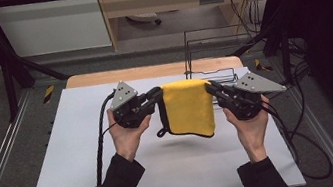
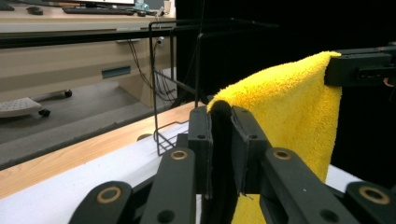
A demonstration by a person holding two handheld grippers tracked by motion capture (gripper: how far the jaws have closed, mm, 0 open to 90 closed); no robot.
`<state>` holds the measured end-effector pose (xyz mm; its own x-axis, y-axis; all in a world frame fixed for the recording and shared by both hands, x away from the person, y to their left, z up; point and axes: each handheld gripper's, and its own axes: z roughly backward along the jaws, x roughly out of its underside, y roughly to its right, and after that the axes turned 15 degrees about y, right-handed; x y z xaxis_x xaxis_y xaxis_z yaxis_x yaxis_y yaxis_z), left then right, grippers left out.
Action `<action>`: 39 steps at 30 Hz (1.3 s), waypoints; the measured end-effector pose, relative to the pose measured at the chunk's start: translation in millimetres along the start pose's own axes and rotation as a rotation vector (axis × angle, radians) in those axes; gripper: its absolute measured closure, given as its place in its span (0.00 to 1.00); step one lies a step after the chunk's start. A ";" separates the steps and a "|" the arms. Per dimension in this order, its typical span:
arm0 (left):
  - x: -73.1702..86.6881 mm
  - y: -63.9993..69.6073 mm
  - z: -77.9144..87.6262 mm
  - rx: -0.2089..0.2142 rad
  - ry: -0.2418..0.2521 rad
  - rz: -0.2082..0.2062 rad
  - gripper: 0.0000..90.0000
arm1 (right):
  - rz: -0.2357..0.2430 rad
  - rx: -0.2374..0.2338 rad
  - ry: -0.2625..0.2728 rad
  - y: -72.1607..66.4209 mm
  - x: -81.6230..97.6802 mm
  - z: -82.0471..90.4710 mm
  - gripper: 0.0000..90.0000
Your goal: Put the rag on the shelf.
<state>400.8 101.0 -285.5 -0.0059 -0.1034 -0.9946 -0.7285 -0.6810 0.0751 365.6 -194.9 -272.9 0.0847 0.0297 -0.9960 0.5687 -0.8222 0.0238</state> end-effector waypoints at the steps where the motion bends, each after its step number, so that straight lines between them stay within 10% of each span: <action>1: -1.3 0.8 -1.9 -0.001 0.005 -0.001 0.88 | -0.003 0.006 0.005 1.0 -1.3 0.4 0.93; 39: -65.7 31.0 -90.4 0.051 0.158 -0.033 0.88 | 0.051 0.173 0.164 70.1 -70.2 10.0 0.93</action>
<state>440.5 21.2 -211.4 0.1234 -0.1968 -0.9726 -0.7602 -0.6487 0.0348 391.3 -260.3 -202.1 0.2499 0.0661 -0.9660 0.4130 -0.9096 0.0446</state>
